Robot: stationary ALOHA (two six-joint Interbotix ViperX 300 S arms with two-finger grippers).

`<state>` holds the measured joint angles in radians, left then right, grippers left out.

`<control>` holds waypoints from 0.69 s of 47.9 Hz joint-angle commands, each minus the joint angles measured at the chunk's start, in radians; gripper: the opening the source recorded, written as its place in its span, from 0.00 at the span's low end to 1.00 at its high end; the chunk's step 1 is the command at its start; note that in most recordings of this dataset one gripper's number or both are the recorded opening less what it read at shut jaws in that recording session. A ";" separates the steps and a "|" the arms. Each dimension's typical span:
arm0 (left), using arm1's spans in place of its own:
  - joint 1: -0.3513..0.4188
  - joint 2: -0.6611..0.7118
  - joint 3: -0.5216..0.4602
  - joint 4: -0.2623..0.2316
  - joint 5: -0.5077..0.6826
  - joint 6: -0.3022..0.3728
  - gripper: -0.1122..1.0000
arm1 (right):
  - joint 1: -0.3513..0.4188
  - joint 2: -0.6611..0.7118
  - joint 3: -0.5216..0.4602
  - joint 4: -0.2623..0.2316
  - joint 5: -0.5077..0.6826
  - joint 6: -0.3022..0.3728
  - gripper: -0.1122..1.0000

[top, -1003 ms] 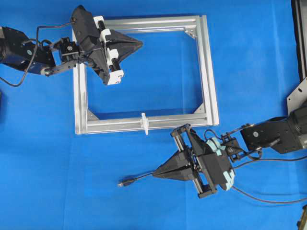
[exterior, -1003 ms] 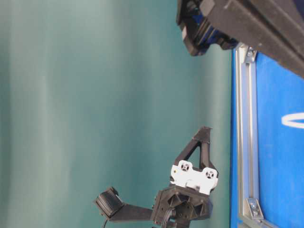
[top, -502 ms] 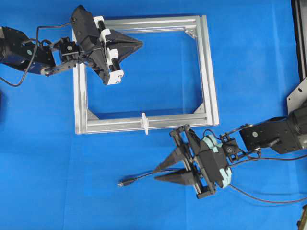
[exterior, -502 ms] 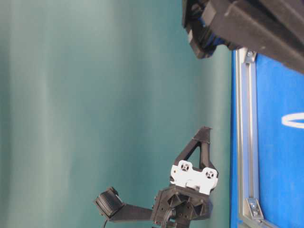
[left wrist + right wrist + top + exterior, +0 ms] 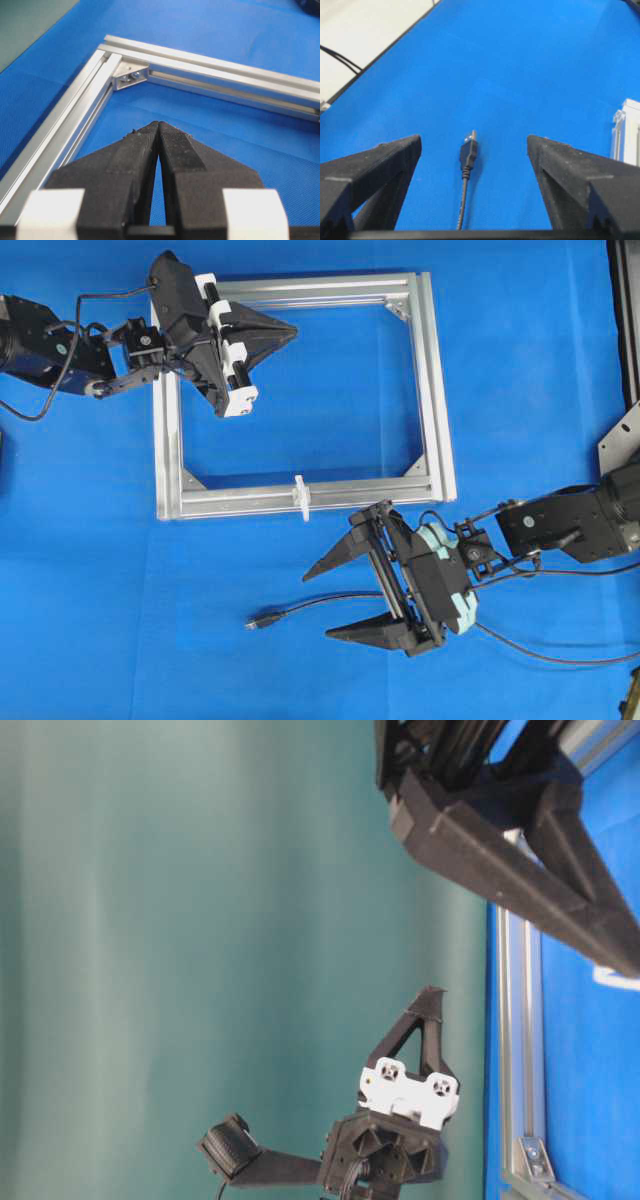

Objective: Insert the wire through the string loop located in the center.
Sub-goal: 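Open the right gripper and move it over the black USB cable plug, then lower the right gripper and close it on the cable behind the plug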

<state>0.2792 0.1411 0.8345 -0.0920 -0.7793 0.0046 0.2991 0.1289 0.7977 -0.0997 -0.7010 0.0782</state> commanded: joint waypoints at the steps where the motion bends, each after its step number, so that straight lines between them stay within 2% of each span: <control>1: 0.002 -0.029 -0.009 0.003 -0.005 0.002 0.10 | 0.006 0.006 -0.028 0.012 0.008 0.005 0.89; 22: 0.005 -0.029 -0.006 0.003 -0.005 0.002 0.10 | 0.017 0.189 -0.101 0.063 0.031 0.067 0.89; 33: 0.005 -0.029 -0.005 0.003 -0.005 0.002 0.10 | 0.021 0.233 -0.124 0.081 0.031 0.078 0.89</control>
<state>0.2823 0.1427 0.8345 -0.0920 -0.7793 0.0046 0.3160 0.3774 0.6918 -0.0245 -0.6657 0.1565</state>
